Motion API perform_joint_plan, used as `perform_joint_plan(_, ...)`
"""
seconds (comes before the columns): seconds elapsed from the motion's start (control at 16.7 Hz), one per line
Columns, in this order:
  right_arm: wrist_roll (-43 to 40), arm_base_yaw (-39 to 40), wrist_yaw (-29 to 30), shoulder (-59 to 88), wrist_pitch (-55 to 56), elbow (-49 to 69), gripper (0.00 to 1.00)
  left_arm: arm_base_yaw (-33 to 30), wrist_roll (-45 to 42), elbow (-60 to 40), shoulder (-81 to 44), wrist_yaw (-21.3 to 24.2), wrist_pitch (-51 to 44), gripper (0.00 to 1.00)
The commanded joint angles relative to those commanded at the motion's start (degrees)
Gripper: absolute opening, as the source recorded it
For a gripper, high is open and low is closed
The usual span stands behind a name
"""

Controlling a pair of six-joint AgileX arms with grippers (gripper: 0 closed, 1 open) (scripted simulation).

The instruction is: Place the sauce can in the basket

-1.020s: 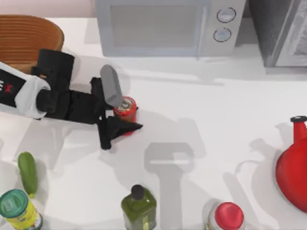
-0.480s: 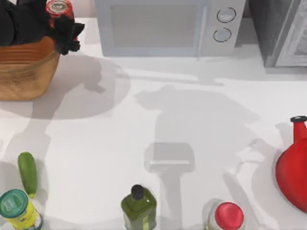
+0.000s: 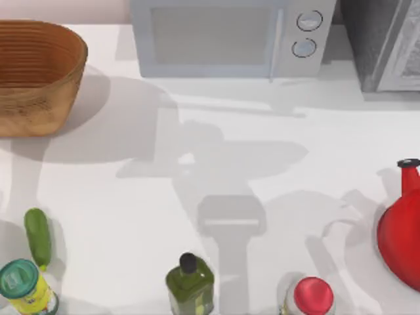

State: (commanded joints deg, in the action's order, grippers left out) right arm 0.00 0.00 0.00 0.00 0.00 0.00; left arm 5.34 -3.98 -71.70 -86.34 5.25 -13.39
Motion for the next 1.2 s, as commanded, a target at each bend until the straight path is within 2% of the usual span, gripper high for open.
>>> perform_joint_plan(0.36,0.0,0.0,0.0,0.0,0.0,0.0,1.00,0.1,0.2,0.0,-0.3,-0.4,0.0,0.00)
perform_joint_plan(0.96,0.0,0.0,0.0,0.0,0.0,0.0,1.00,-0.3,0.5,-1.2,-10.3,-0.8,9.0,0.00)
perform_joint_plan(1.2,0.0,0.0,0.0,0.0,0.0,0.0,1.00,-0.3,0.6,-1.2,-11.0,-0.9,9.7,0.00)
